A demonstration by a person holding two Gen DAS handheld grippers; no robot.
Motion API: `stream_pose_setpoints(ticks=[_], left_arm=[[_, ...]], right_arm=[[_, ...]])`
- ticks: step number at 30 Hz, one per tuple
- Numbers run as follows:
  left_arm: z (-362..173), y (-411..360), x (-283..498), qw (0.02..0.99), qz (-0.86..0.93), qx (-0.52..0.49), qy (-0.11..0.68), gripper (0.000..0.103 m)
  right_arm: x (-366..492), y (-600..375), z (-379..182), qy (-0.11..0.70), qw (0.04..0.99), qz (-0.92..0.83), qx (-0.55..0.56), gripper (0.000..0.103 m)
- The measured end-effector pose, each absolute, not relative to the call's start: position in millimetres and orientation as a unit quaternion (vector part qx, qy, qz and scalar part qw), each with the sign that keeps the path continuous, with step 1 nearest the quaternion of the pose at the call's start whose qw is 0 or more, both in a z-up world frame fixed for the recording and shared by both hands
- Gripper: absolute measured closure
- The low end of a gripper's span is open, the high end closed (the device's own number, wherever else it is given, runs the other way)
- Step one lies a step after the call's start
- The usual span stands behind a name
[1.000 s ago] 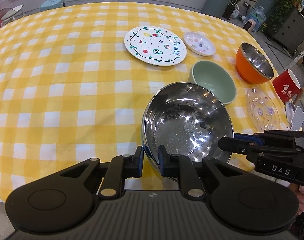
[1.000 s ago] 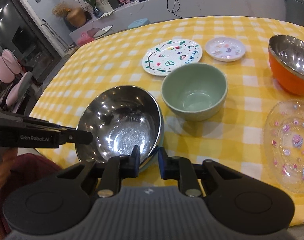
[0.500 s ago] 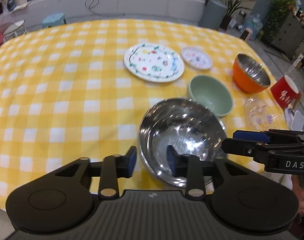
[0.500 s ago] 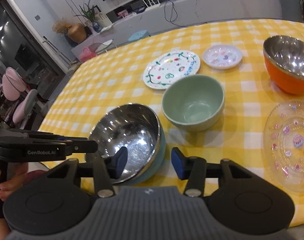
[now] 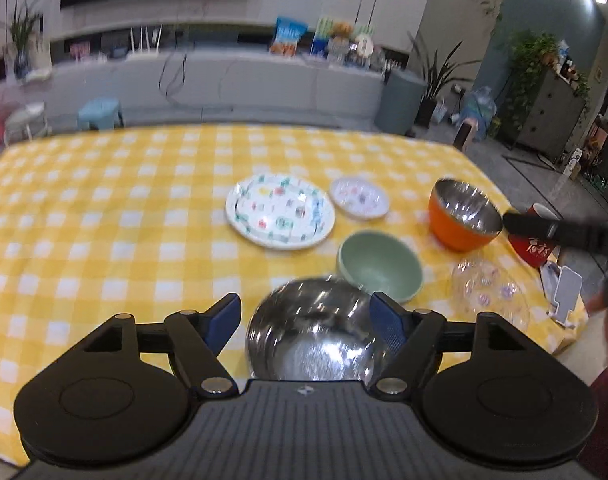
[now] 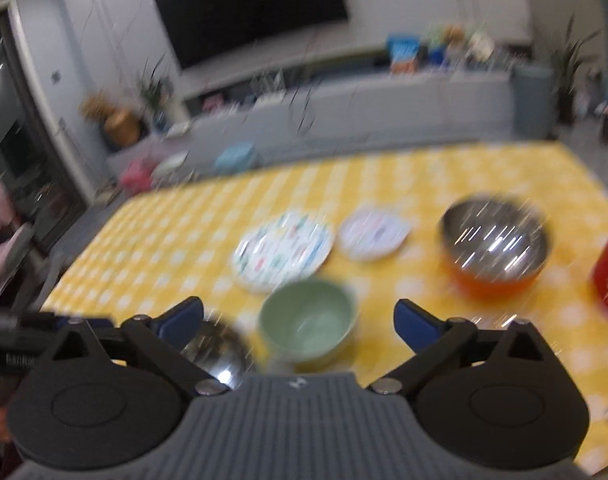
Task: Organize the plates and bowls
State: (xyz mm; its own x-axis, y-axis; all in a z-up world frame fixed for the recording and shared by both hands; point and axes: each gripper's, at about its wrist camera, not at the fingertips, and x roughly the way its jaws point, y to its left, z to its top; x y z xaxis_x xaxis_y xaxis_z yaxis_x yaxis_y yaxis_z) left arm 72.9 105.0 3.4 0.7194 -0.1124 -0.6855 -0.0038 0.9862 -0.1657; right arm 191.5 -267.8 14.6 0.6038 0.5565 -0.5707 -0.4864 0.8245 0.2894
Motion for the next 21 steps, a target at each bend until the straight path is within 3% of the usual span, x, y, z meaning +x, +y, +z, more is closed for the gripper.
stream_pose_setpoints(ticks=[9, 21], left_arm=[[32.5, 52.6, 89.4, 0.933, -0.012, -0.066, 0.354, 0.017], [34.2, -28.6, 164.2, 0.927, 0.009, -0.096, 0.364, 0.018]], right_arm=[[213.3, -351.1, 37.2, 0.286, 0.940, 0.184, 0.008, 0.003], [247.9, -399.6, 8.0, 0.306, 0.934, 0.157, 0.092, 0.003]])
